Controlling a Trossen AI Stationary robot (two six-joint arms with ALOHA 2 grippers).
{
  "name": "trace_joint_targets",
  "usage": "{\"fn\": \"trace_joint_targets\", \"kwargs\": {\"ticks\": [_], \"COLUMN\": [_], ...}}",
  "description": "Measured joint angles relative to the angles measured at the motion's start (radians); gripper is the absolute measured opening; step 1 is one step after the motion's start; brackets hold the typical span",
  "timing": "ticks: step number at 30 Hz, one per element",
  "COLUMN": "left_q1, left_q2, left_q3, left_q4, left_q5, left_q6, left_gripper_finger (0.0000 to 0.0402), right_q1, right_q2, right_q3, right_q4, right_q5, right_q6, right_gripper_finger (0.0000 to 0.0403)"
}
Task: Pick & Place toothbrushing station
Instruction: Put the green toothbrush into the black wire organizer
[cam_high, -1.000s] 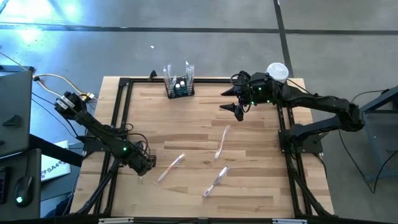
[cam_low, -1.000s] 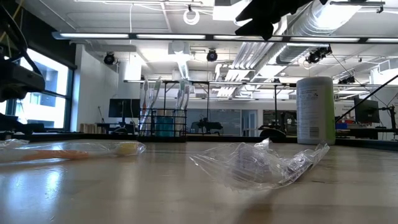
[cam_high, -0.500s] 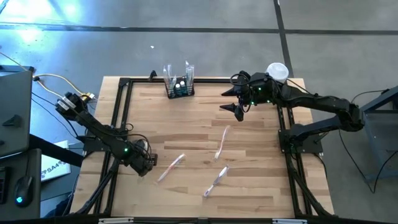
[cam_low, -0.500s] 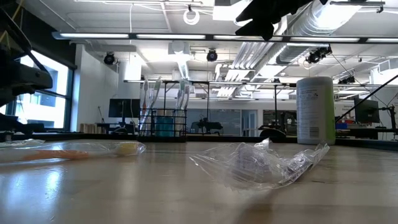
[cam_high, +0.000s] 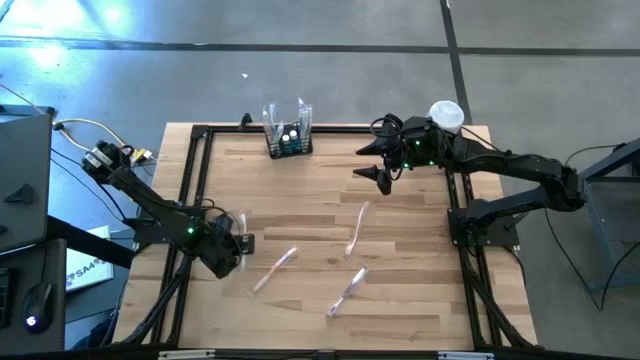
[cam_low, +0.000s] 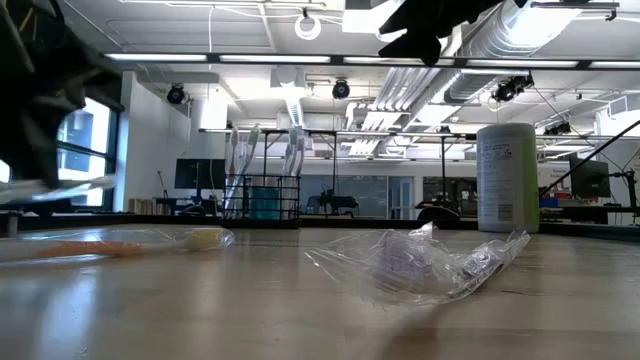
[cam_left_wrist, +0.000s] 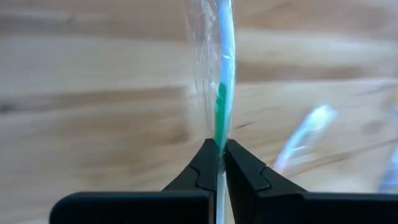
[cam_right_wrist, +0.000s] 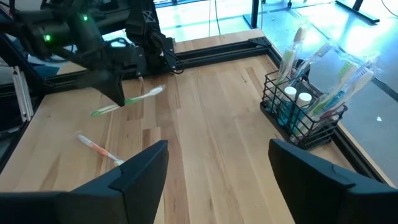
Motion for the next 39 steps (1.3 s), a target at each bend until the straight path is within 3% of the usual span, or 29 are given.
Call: {"fn": "trace_joint_targets", "kwargs": {"ticks": [8,11,15,19,23,33,39], "left_q1": [0.007,0.063,0.167,0.291,0.413,0.643,0.775], "left_q2": [-0.128,-0.163,-0.197,-0.200,-0.200,-0.200,-0.199], "left_q3": [0.002,0.003,0.004,0.003,0.004,0.004,0.005], "left_q4": [0.075,0.155,0.355,0.574,0.712,0.973,1.160], "left_q5": [-0.291,-0.317,-0.301,-0.229,-0.101,0.187,0.428], "left_q6": [0.123,0.249,0.535,0.829,1.024,1.257,1.377], "left_gripper_finger": [0.0007,0.0007,0.0007,0.0007,0.0007,0.0007,0.0007], "right_q1": [0.000,0.000,0.000,0.000,0.000,0.000,0.025], "right_q2": [0.000,0.000,0.000,0.000,0.000,0.000,0.000], "right_q3": [0.000,0.000,0.000,0.000,0.000,0.000,0.000], "right_q4": [-0.002,-0.002,-0.003,-0.002,0.000,0.025,0.215], "right_q5": [-0.064,-0.077,-0.077,-0.077,-0.076,-0.105,-0.129], "right_q6": [0.000,-0.001,0.002,0.026,0.034,0.156,0.180], "right_gripper_finger": [0.0271,0.0271,0.0271,0.0271,0.0271,0.0271,0.0271]}}
